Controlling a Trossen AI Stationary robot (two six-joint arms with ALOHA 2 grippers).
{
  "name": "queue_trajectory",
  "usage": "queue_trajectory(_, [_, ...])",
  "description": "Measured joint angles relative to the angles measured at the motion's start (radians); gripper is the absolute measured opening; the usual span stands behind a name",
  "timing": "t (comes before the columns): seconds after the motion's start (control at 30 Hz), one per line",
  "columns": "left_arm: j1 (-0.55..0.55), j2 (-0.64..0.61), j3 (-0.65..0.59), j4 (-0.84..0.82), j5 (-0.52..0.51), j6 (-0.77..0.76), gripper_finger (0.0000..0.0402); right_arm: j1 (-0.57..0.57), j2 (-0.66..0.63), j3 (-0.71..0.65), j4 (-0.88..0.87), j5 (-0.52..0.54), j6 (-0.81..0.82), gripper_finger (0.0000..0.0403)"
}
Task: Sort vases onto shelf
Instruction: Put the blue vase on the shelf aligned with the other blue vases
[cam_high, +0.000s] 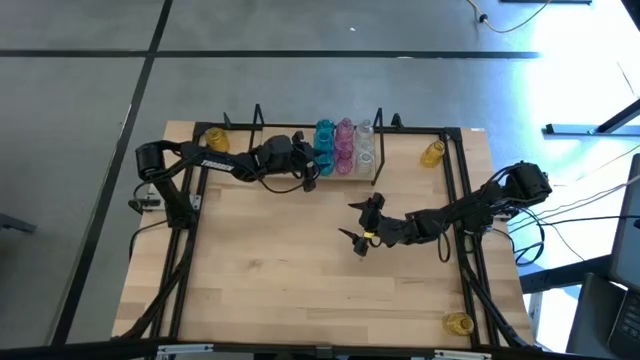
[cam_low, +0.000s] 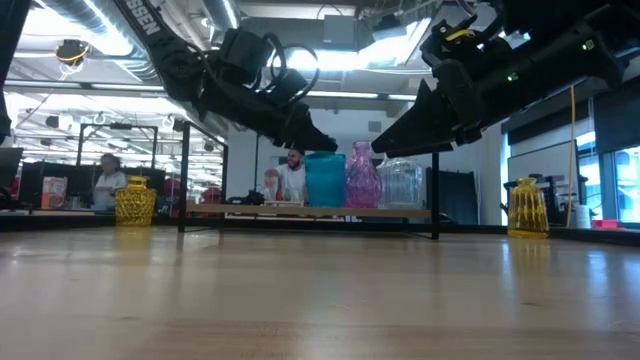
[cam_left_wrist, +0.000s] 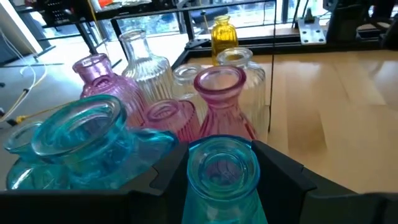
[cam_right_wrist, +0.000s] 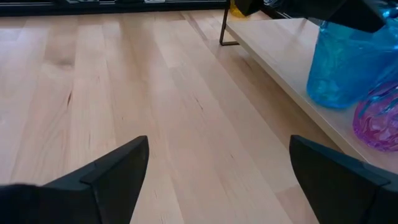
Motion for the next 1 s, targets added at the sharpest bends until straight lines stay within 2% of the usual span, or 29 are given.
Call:
queue_trajectory(0.53, [0.003,0.008,0.000,0.004,-0.006,-0.001,0.0152,0.000,0.000,0.000,0.000,0.000,0.000,0.0367])
queue_trajectory(0.83, [0.003,0.008,0.000,0.015,-0.018,-0.001,0.0199,0.000,0.000,0.000,0.000,0.000,0.000,0.0367])
queue_trajectory(1.0, [0.003,0.008,0.000,0.025,-0.031,-0.001,0.0202,0.000,0.000,0.000,-0.001,0.000,0.000,0.0367])
